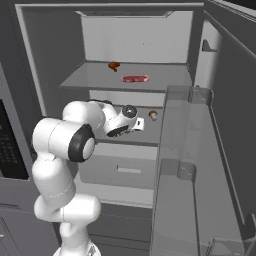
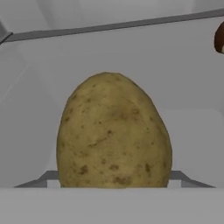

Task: Transport the steak and potato to the fridge. Place the steak on the rack containing meat and place the potato on the rack containing the vegetable, ensuring meats and vegetables are on different racks.

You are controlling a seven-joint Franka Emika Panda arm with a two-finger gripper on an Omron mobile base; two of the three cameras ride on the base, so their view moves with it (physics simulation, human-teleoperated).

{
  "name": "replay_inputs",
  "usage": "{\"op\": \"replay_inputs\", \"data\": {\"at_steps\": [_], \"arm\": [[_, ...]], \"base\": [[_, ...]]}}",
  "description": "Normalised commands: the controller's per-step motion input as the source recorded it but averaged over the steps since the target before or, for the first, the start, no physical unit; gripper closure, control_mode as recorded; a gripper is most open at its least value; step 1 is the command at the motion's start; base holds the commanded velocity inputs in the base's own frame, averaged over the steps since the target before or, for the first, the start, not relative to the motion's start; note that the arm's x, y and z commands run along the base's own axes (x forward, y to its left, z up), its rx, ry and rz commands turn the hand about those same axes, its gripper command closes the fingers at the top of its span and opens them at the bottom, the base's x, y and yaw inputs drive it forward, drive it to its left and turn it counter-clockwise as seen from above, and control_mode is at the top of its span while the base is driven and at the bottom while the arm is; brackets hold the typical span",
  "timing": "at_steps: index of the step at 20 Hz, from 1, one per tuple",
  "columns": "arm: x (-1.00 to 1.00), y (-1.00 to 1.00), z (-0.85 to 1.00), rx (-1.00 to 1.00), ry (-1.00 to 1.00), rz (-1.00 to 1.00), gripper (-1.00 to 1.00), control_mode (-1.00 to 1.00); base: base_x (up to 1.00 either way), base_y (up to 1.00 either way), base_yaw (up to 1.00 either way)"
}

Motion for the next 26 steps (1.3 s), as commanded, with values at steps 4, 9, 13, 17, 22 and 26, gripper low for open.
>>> {"op": "replay_inputs", "data": {"at_steps": [4,9,13,17,22,26], "arm": [[0.0,-0.03,-0.02,0.0,-0.07,0.0,-1.0,-1.0],[-0.12,0.0,0.24,0.0,0.0,0.0,-1.0,-1.0],[-0.15,-0.01,0.17,0.0,0.0,-0.06,-1.0,-1.0],[-0.33,0.0,0.39,0.0,0.0,-0.03,-1.0,-1.0],[-0.38,0.0,0.41,0.0,0.0,0.0,-1.0,-1.0],[-0.67,0.0,0.35,0.0,0.0,0.0,-1.0,-1.0]], "base": [[0.0,0.0,0.0],[0.0,0.0,0.0],[0.0,0.0,0.0],[0.0,0.0,0.0],[0.0,0.0,0.0],[0.0,0.0,0.0]]}}
